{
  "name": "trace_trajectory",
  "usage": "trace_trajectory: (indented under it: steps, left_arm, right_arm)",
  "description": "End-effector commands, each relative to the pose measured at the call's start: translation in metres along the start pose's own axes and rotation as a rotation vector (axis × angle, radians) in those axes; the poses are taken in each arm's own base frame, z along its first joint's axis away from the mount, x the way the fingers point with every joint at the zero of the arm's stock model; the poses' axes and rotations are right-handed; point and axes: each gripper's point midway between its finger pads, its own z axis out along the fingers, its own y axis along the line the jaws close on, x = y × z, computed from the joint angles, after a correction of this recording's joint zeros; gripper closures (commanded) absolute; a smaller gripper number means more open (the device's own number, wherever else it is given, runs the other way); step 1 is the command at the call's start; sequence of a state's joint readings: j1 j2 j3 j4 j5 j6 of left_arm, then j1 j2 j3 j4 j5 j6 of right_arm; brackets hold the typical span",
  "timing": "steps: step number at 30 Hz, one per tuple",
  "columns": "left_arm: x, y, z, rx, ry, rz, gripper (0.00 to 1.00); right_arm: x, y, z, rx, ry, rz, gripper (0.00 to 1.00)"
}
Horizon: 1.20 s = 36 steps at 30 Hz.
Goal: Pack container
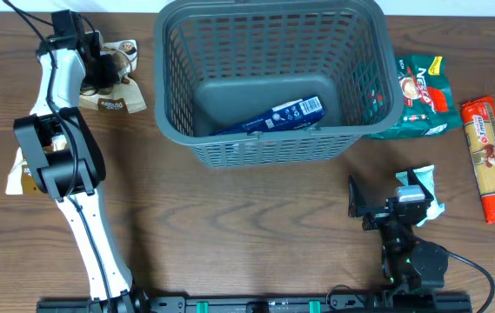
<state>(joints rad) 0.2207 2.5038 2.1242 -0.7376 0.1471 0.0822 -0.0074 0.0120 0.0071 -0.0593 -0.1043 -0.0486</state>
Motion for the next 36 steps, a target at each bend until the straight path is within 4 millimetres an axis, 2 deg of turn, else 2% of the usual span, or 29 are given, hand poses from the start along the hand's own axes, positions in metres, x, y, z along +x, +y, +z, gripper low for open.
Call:
trace_trajectory:
  steps: [1, 7, 13, 20, 22, 28, 33, 36]
  left_arm:
    - [-0.02, 0.0, -0.033, -0.001, -0.064, 0.0, 0.94]
    - [-0.052, -0.005, -0.097, -0.004, -0.196, 0.013, 0.94]
    - [-0.068, -0.011, -0.159, -0.005, -0.297, 0.022, 0.94]
    - [-0.082, -0.021, -0.257, -0.004, -0.47, 0.04, 0.94]
    - [-0.084, -0.033, -0.291, 0.045, -0.533, 0.06, 0.94]
    - [-0.078, -0.09, -0.394, 0.312, -0.73, 0.203, 0.94]
    - [-0.06, -0.129, -0.454, 0.479, -0.833, 0.331, 0.94]
    - [-0.047, -0.152, -0.478, 0.546, -0.867, 0.409, 0.94]
  right_arm:
    - [0.0, -0.002, 0.0, 0.008, 0.0, -0.012, 0.01]
    - [0.0, -0.002, 0.0, 0.008, 0.0, -0.012, 0.01]
    - [0.0, -0.002, 0.0, 0.008, 0.0, -0.012, 0.01]
    - [0.0, -0.002, 0.0, 0.008, 0.0, -0.012, 0.01]
    - [0.0, -0.002, 0.0, 0.008, 0.0, -0.012, 0.01]
    - [0.0, -0.002, 0.0, 0.008, 0.0, -0.012, 0.01]
    - [0.0, -0.002, 0.0, 0.008, 0.0, -0.012, 0.01]
    - [0.0, -0.002, 0.0, 0.008, 0.0, -0.012, 0.01]
